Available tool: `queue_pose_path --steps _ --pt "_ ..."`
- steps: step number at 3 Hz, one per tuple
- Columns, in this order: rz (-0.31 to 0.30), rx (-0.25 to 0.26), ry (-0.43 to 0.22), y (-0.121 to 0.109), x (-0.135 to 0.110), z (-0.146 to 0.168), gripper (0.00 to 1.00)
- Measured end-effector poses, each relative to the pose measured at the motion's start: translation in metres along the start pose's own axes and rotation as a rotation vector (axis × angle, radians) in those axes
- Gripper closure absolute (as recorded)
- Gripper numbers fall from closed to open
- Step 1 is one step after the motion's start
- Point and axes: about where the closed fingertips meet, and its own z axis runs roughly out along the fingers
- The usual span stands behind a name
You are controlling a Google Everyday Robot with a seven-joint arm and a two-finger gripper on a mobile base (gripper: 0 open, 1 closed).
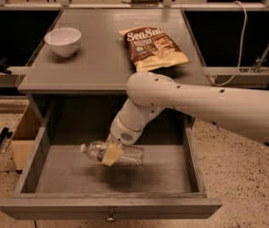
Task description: Place water bottle into top drawer
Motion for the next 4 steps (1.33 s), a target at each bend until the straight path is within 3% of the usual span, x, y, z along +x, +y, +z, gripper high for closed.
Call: queue_pose_path --steps 1,4 --pt "0.024 -0.007 -0.046 0.009 0.011 0.009 1.0" --pt "0.044 -0.008 -0.05 0.005 0.018 0.019 1.0"
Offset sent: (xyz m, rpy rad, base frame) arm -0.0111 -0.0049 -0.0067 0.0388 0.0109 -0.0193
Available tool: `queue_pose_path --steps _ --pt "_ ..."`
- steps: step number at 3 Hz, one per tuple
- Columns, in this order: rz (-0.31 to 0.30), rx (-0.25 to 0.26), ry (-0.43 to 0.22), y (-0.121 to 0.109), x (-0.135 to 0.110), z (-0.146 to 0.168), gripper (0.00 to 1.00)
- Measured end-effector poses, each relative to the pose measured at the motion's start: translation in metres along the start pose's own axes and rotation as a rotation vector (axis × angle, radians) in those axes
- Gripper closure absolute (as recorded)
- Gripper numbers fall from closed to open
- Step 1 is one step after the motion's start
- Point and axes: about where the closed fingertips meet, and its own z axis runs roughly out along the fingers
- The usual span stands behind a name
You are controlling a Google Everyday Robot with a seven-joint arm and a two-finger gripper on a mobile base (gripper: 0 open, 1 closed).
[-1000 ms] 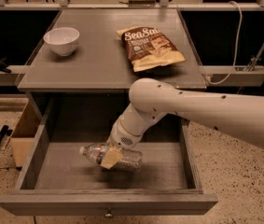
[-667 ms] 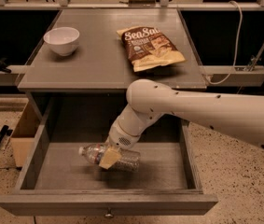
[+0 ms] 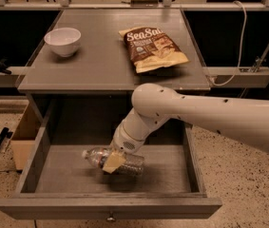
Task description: Place water bottle into top drawer
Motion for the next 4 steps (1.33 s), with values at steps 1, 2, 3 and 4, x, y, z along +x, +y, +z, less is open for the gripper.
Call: queue_pose_path --steps 1,2,3,4 --pt "0.01 -0.03 0.012 -0.0008 -0.0004 0.0173 1.0" --pt "0.01 -0.03 0.012 -0.0008 -0.0004 0.0173 1.0" --pt "0.01 -0.03 0.012 -0.0008 -0.0004 0.0174 0.73" --pt "0.01 -0.03 0.012 -0.0008 -0.0004 0.0174 0.5"
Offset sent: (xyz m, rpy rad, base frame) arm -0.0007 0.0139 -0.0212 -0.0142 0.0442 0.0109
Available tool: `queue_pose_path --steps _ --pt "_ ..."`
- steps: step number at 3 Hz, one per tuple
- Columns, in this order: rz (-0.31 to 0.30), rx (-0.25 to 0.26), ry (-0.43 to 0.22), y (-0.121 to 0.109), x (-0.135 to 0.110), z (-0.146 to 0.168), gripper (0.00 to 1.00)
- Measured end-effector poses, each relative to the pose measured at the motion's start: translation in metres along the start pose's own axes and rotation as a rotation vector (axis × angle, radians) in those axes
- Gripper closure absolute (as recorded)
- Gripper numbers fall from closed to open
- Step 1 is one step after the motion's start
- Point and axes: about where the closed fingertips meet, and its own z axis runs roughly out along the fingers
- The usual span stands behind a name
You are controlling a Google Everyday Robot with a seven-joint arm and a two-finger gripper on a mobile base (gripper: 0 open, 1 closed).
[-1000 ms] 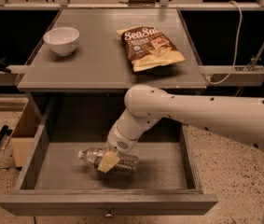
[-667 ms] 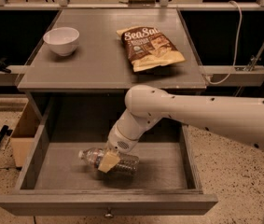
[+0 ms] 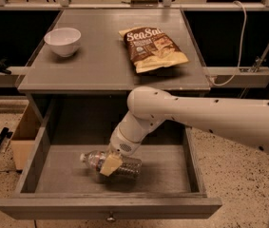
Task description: Place water bottle into top drawer
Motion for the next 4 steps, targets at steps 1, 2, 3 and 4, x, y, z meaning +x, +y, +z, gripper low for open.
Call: queue_pose_path --steps 1,2,3,4 --pt "0.0 0.0 0.0 0.0 0.0 0.0 0.27" --pt "0.0 0.0 0.0 0.0 0.0 0.0 0.04" --pt "0.0 0.0 0.0 0.0 0.0 0.0001 0.04" --pt "0.0 0.0 0.0 0.0001 0.0 0.0001 0.27"
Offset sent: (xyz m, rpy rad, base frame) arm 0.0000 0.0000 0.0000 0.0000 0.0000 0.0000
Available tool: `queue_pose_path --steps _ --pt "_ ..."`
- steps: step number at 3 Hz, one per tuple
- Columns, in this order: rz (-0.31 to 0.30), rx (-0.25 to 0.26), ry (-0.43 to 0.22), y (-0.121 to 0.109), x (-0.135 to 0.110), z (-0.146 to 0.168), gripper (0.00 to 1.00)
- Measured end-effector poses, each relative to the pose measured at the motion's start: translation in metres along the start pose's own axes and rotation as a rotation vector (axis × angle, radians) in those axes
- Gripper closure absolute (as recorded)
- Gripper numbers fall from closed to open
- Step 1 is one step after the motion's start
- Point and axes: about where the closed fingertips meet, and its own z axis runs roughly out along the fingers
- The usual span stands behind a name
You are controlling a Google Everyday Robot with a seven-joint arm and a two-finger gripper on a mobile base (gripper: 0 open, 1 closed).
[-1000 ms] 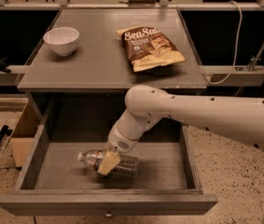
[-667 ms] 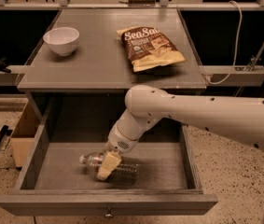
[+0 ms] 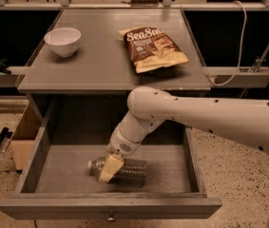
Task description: Place water bottle into top drawer
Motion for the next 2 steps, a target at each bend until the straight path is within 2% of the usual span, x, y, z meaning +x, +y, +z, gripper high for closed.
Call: queue_pose_path --steps 2 --pt "0.0 0.0 0.0 0.0001 0.0 0.0001 0.0"
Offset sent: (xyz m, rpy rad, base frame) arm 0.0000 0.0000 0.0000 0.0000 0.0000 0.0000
